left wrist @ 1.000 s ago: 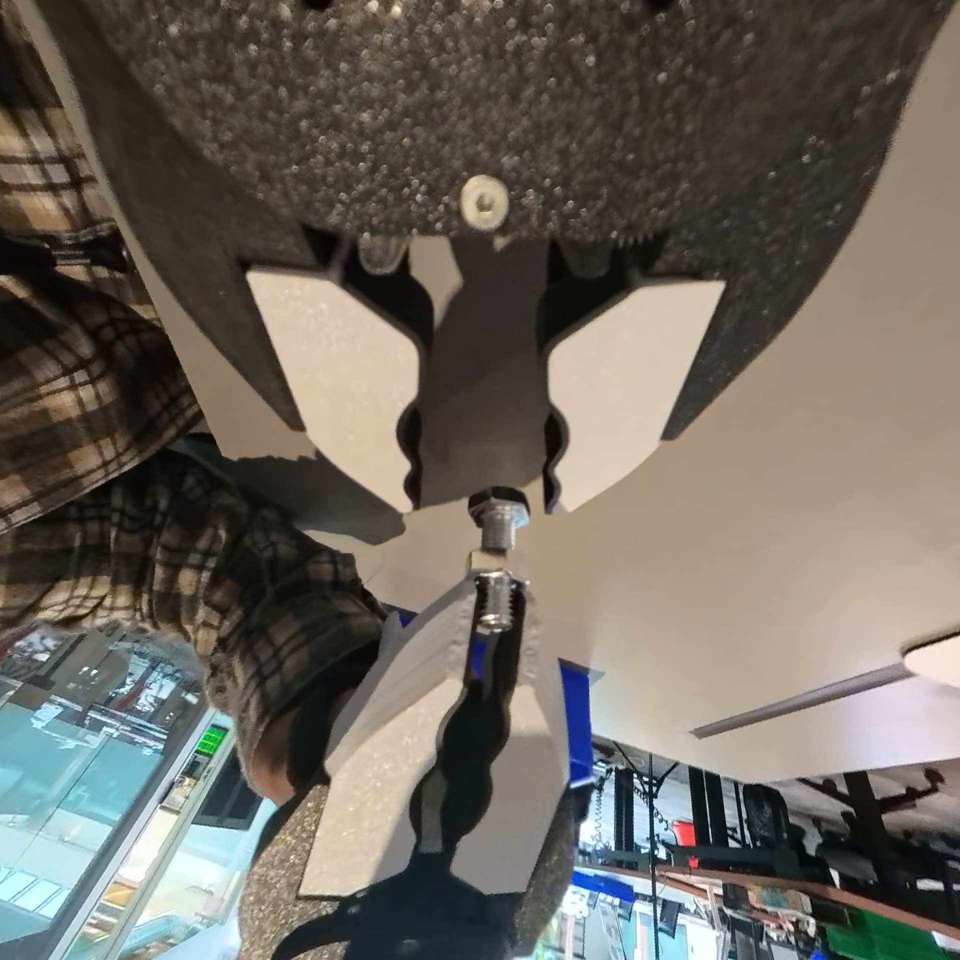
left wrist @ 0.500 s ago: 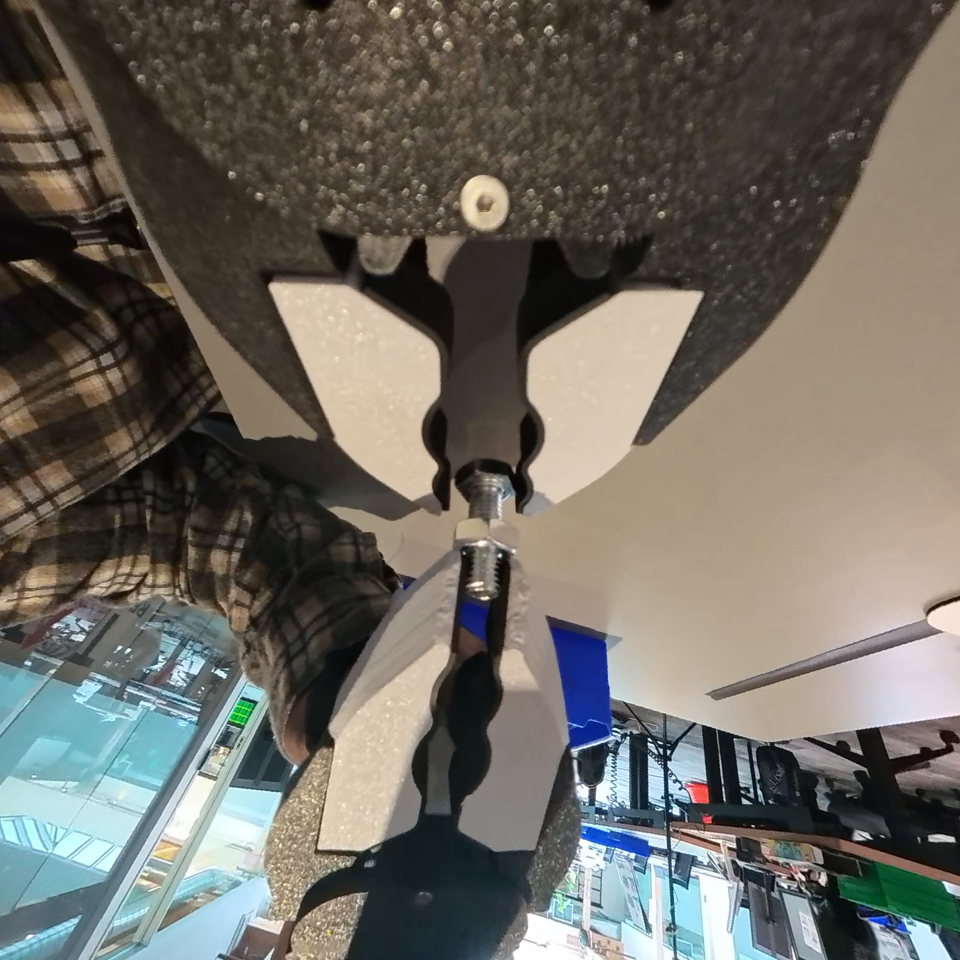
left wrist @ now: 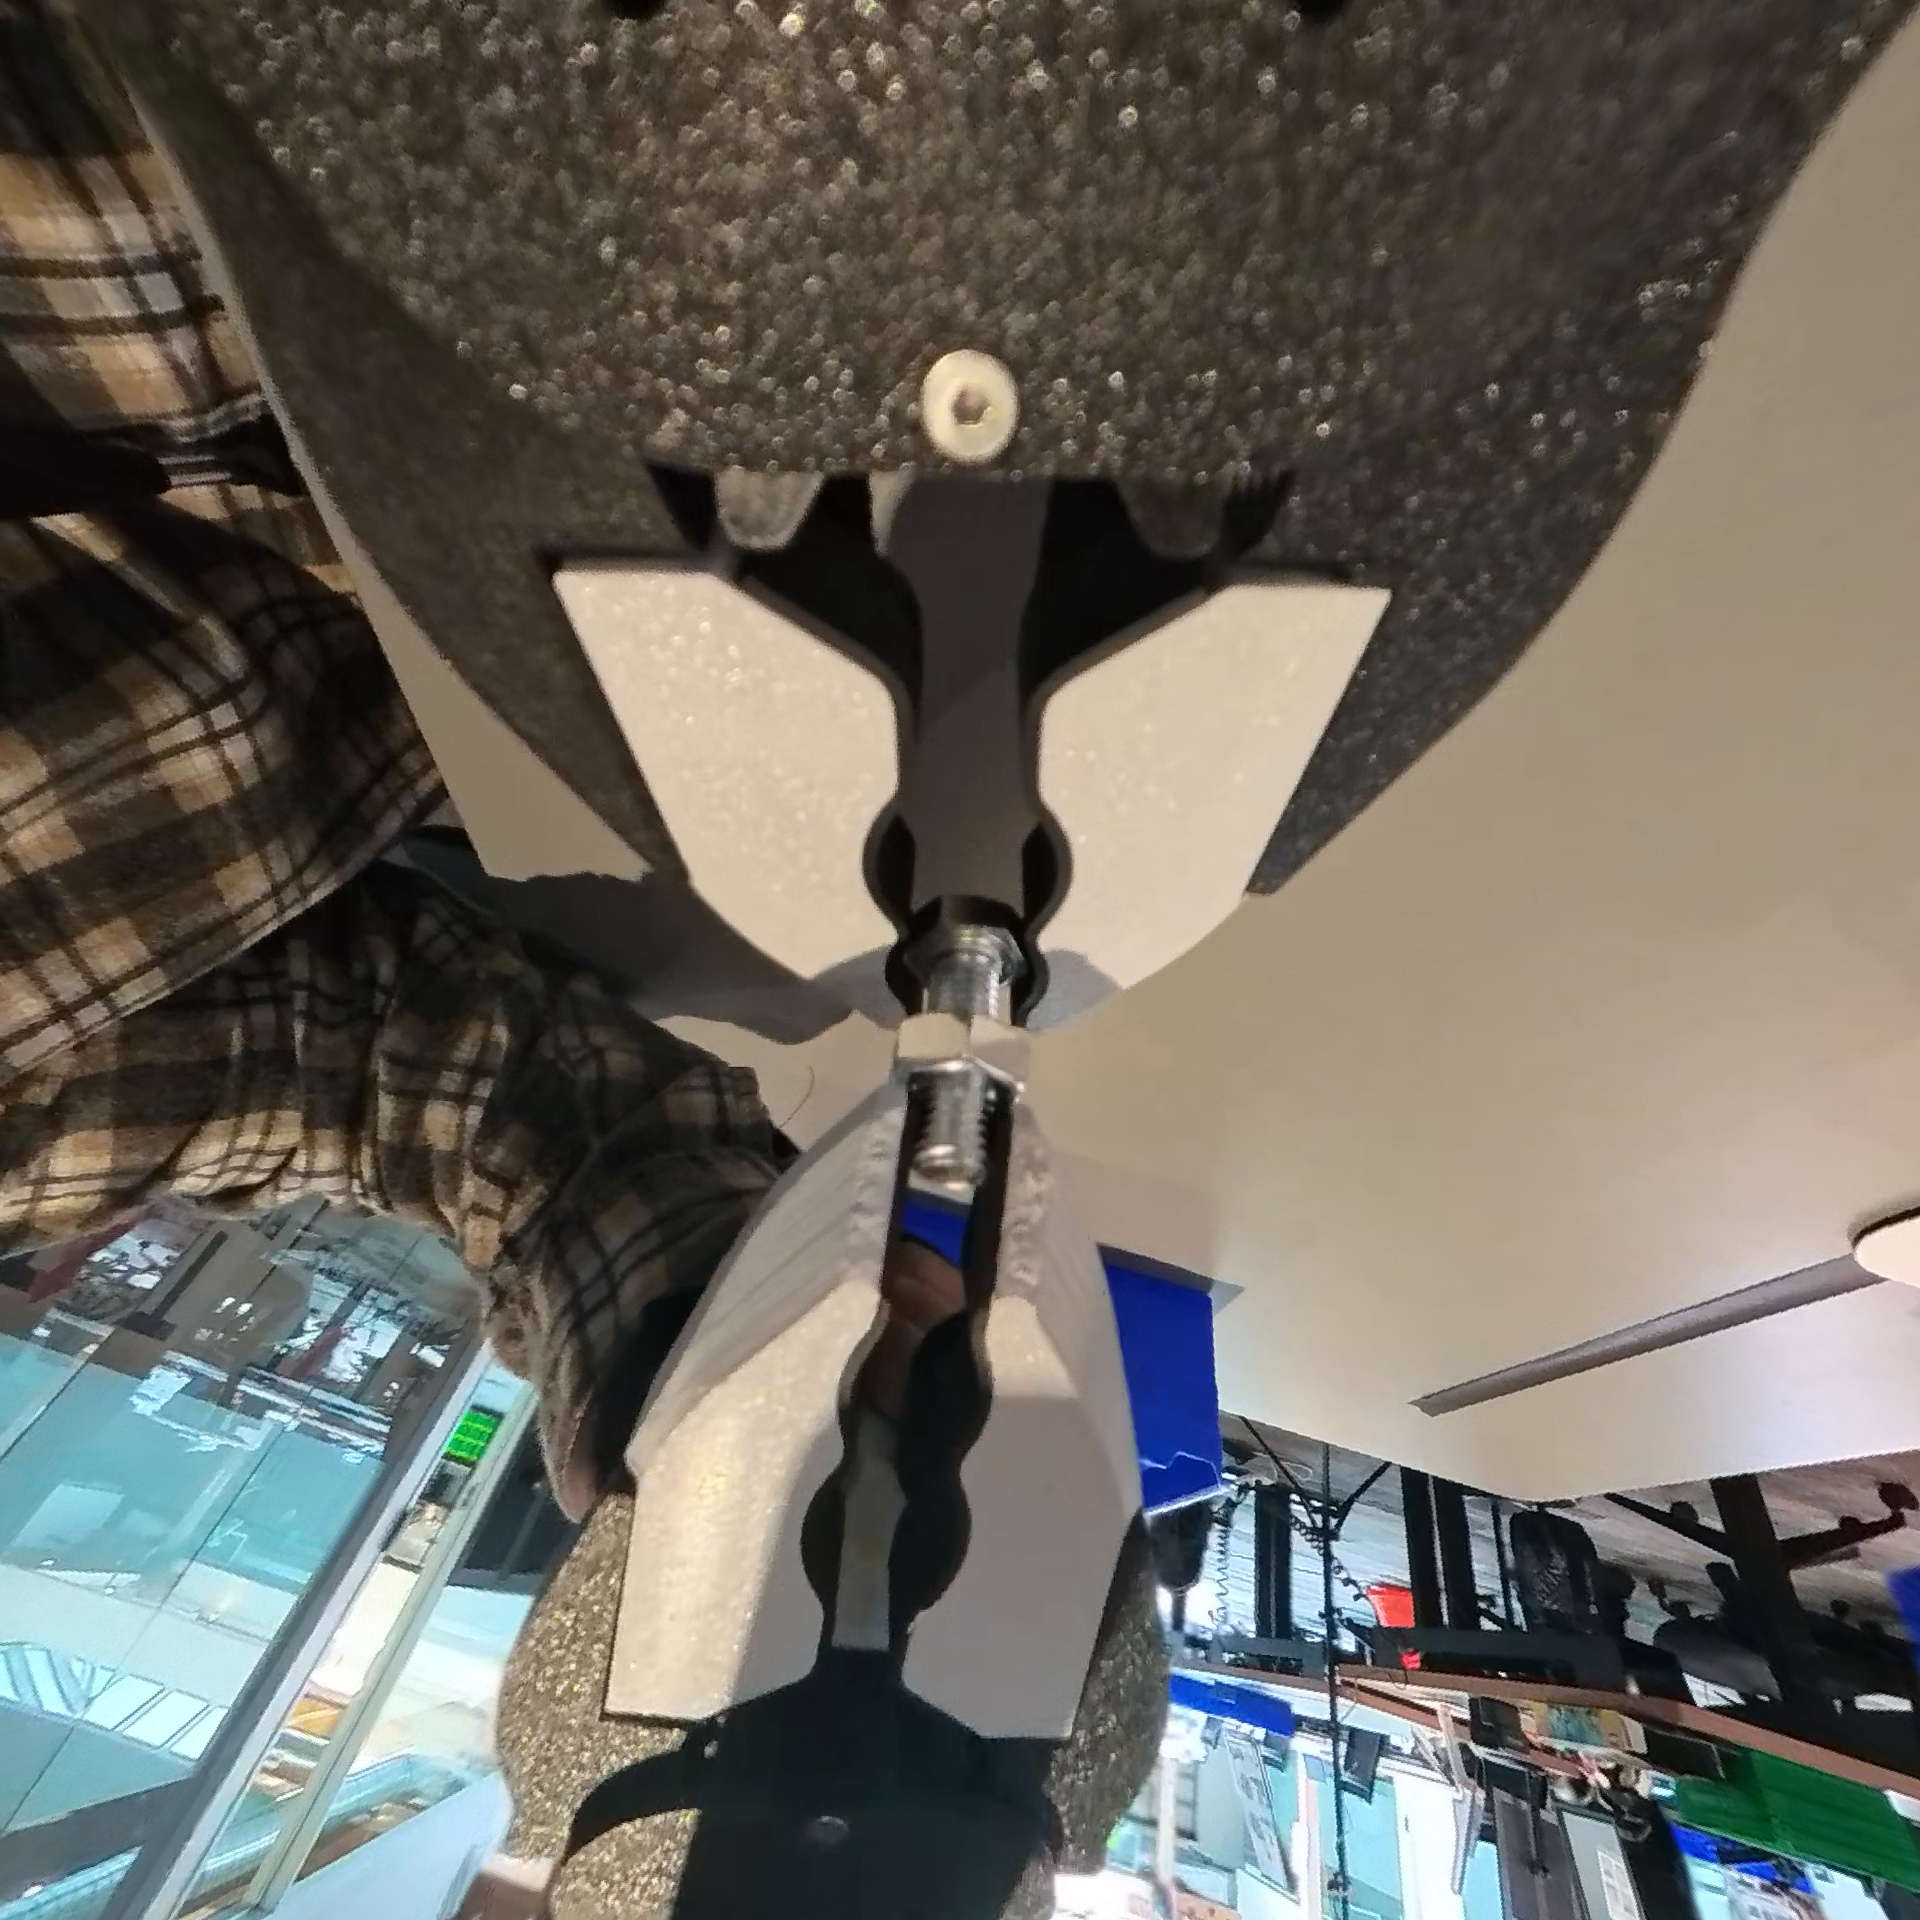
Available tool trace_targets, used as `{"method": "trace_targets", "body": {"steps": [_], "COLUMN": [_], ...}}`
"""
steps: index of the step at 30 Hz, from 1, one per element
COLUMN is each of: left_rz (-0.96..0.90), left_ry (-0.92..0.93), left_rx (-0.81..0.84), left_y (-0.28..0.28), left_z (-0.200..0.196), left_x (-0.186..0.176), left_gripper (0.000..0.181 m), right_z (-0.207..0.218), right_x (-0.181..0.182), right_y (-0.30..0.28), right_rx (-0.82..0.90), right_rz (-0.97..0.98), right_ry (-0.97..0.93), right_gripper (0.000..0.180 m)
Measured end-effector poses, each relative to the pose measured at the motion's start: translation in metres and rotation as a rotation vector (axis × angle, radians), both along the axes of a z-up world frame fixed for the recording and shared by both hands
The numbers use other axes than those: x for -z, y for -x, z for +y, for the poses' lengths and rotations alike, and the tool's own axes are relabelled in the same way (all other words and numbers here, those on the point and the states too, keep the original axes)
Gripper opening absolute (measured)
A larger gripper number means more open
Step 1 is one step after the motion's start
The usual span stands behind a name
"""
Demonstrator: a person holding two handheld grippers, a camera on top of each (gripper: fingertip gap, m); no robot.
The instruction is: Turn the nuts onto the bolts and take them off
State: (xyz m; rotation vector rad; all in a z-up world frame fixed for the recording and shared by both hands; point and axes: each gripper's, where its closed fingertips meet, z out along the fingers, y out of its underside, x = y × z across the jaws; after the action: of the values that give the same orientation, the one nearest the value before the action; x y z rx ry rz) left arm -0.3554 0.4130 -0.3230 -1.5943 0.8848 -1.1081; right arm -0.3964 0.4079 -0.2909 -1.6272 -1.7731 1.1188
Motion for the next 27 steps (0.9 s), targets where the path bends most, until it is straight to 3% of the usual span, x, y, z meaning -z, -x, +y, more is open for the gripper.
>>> {"method": "trace_targets", "body": {"steps": [3, 4, 6, 9, 12, 19, 21, 22, 23, 27], "left_rz": [-0.012, -0.035, -0.074, -0.092, -0.126, -0.139, -0.128, -0.132, -0.135, -0.125], "left_ry": [-0.003, 0.006, 0.019, 0.02, 0.023, -0.027, -0.032, -0.032, -0.036, -0.046], "left_rx": [-0.036, -0.046, -0.07, -0.091, -0.079, -0.056, -0.063, -0.061, -0.062, -0.067], "left_y": [0.002, 0.004, 0.009, 0.015, 0.013, 0.008, 0.01, 0.01, 0.011, 0.01], "left_z": [0.003, 0.004, 0.006, 0.008, 0.004, -0.004, -0.003, -0.004, -0.004, -0.004], "left_x": [-0.003, -0.006, -0.01, -0.011, -0.014, -0.023, -0.022, -0.022, -0.023, -0.022], "left_gripper": [0.015, 0.015, 0.015, 0.015, 0.015, 0.015, 0.015, 0.015, 0.015, 0.015], "right_z": [0.003, 0.008, 0.019, 0.029, 0.032, 0.028, 0.034, 0.039, 0.041, 0.025], "right_x": [-0.004, -0.009, -0.024, -0.044, -0.034, -0.008, -0.009, -0.011, -0.015, -0.021], "right_y": [0.003, 0.005, 0.004, -0.003, -0.001, 0.015, 0.007, 0.001, -0.002, 0.008], "right_rx": [0.0, 0.031, 0.109, 0.23, 0.291, 0.267, 0.289, 0.31, 0.318, 0.258], "right_rz": [0.06, 0.109, 0.267, 0.54, 0.567, 0.446, 0.433, 0.438, 0.453, 0.486], "right_ry": [0.001, -0.002, -0.012, 0.016, 0.019, -0.003, -0.023, -0.042, -0.048, 0.018], "right_gripper": [0.009, 0.021, 0.062, 0.077, 0.086, 0.09, 0.094, 0.083, 0.084, 0.089]}}
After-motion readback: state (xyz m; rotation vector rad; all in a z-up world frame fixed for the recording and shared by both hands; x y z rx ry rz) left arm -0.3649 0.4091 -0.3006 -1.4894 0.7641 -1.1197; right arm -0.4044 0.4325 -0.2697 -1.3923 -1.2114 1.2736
